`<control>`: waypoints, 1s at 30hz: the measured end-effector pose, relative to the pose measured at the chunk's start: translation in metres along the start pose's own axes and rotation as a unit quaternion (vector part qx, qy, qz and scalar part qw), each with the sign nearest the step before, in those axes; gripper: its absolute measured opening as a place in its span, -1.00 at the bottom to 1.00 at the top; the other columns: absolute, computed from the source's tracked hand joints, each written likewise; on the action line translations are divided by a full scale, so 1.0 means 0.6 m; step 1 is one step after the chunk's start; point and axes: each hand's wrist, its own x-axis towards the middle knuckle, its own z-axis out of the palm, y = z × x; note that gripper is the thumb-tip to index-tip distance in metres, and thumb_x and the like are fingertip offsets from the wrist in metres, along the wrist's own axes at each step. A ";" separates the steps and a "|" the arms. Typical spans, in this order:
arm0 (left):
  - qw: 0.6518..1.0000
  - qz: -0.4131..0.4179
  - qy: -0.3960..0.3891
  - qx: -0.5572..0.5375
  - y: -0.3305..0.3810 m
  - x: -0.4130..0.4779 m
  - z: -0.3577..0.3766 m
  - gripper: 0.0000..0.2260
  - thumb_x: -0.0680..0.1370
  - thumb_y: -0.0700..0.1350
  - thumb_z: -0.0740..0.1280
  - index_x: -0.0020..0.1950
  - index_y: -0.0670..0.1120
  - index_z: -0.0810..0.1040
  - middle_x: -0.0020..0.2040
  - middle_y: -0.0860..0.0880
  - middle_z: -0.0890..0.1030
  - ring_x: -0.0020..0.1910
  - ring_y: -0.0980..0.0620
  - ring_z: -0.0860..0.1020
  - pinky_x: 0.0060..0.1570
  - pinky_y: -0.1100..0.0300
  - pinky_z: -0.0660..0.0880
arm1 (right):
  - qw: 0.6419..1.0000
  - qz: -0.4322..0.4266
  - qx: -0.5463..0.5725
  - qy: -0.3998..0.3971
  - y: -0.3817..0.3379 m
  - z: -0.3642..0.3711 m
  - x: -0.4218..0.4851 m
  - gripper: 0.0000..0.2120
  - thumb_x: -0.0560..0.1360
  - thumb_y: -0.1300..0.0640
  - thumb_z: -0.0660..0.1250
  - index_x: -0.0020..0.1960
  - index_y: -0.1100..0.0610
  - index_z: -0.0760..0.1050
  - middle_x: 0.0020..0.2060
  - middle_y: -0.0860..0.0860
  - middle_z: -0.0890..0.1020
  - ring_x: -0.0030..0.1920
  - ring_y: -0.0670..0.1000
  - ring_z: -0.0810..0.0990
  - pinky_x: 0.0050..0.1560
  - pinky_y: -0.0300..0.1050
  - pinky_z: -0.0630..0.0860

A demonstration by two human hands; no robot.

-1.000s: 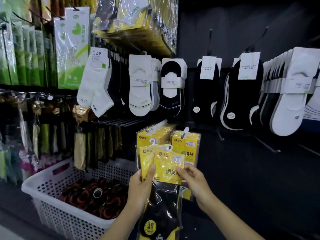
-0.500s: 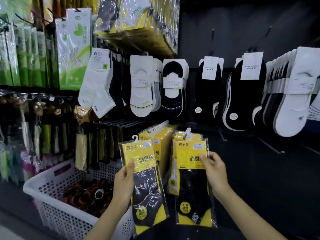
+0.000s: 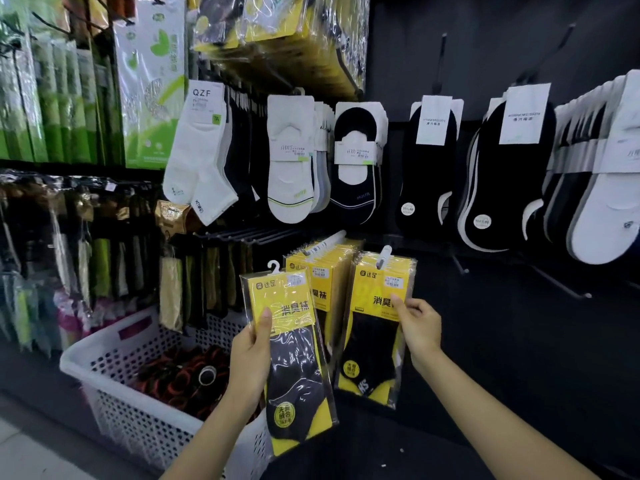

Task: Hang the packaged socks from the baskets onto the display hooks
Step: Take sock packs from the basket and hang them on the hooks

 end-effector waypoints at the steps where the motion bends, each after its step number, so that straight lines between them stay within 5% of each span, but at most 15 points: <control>1: 1.000 -0.001 0.001 0.001 0.000 -0.001 0.001 -0.58 0.56 0.14 0.17 -0.38 -0.05 0.18 -0.56 0.12 0.19 -0.51 0.15 0.20 -0.30 0.27 0.26 | 1.000 0.007 -0.010 0.011 0.003 -0.001 0.002 -0.79 0.47 0.05 0.43 -0.04 0.17 0.53 -0.11 0.10 0.66 -0.04 0.06 0.64 0.04 -0.03 0.58; 6: 1.000 0.001 -0.012 0.005 -0.001 -0.007 0.013 -0.66 0.55 0.15 0.18 -0.29 -0.04 0.29 -0.43 0.16 0.27 -0.44 0.23 0.23 -0.39 0.39 0.24 | 0.995 0.010 -0.062 0.077 0.016 -0.020 -0.010 -0.78 0.45 0.11 0.45 -0.01 0.18 0.49 -0.03 0.12 0.61 -0.18 -0.10 0.54 -0.19 -0.26 0.46; 9: 0.999 0.012 -0.036 0.006 0.001 -0.015 0.022 -0.59 0.50 0.18 0.18 -0.36 -0.09 0.25 -0.55 0.13 0.18 -0.53 0.20 0.19 -0.49 0.41 0.23 | 0.996 -0.003 -0.055 0.066 0.018 -0.028 -0.039 -0.75 0.47 0.10 0.43 0.06 0.17 0.45 0.00 0.06 0.55 -0.13 -0.09 0.53 -0.23 -0.32 0.41; 12: 0.997 0.014 -0.073 -0.017 0.002 -0.026 0.046 -0.61 0.51 0.17 0.19 -0.37 -0.09 0.33 -0.52 0.11 0.36 -0.51 0.17 0.33 -0.46 0.43 0.27 | 0.999 -0.002 -0.017 -0.042 0.000 -0.023 -0.079 -0.89 0.52 0.05 0.34 -0.01 0.07 0.49 -0.02 0.00 0.58 -0.04 -0.06 0.58 -0.19 -0.31 0.47; 14: 0.993 0.019 -0.113 -0.038 0.005 -0.033 0.066 -0.69 0.55 0.10 0.20 -0.18 -0.09 0.57 -0.29 0.06 0.65 -0.32 0.14 0.57 -0.30 0.43 0.43 | 0.991 -0.001 -0.011 -0.135 -0.014 -0.015 -0.107 -0.88 0.55 0.03 0.28 0.02 0.04 0.53 -0.01 -0.02 0.62 -0.01 -0.05 0.62 -0.15 -0.27 0.55; 17: 0.984 0.037 -0.162 -0.062 0.015 -0.051 0.096 -0.74 0.55 0.06 0.21 0.09 -0.01 0.60 -0.03 0.06 0.70 -0.03 0.16 0.64 -0.04 0.31 0.54 | 0.977 -0.009 0.047 -0.208 -0.020 -0.005 -0.133 -0.79 0.56 0.06 0.27 0.14 0.09 0.55 0.01 -0.01 0.69 0.03 -0.06 0.67 -0.06 -0.26 0.59; 20: 0.983 0.034 -0.165 -0.076 0.029 -0.059 0.119 -0.75 0.56 0.03 0.23 0.12 -0.05 0.56 0.01 -0.02 0.67 0.02 0.08 0.63 0.04 0.18 0.55 | 0.979 -0.025 0.090 -0.178 -0.028 -0.010 -0.135 -0.82 0.56 0.10 0.27 0.13 0.07 0.56 -0.01 -0.01 0.71 -0.01 -0.06 0.68 -0.11 -0.27 0.59; 24: 0.986 0.022 -0.161 -0.038 0.036 -0.053 0.139 -0.83 0.58 0.02 0.22 0.16 0.05 0.45 0.05 0.11 0.57 -0.02 0.34 0.54 -0.06 0.46 0.44 | 0.990 -0.051 0.080 -0.106 -0.034 -0.023 -0.112 -0.88 0.57 0.10 0.27 0.04 0.00 0.57 -0.06 -0.02 0.71 -0.05 -0.09 0.69 -0.09 -0.25 0.59; 28: 0.986 0.010 -0.167 -0.021 0.037 -0.051 0.153 -0.67 0.61 0.03 0.18 0.36 0.01 0.35 0.19 0.02 0.52 0.12 0.15 0.51 0.15 0.21 0.46 | 0.993 -0.069 0.049 -0.080 -0.035 -0.022 -0.091 -0.84 0.59 0.10 0.25 0.11 0.05 0.56 -0.02 -0.02 0.69 -0.01 -0.08 0.67 0.01 -0.18 0.58; 30: 0.986 0.007 -0.165 -0.023 0.035 -0.049 0.157 -0.63 0.61 0.04 0.17 0.41 0.03 0.30 0.22 0.02 0.51 0.15 0.15 0.49 0.14 0.26 0.43 | 0.994 -0.064 0.047 -0.076 -0.033 -0.018 -0.081 -0.83 0.59 0.10 0.24 0.12 0.07 0.55 -0.02 -0.01 0.69 -0.02 -0.07 0.67 0.00 -0.17 0.59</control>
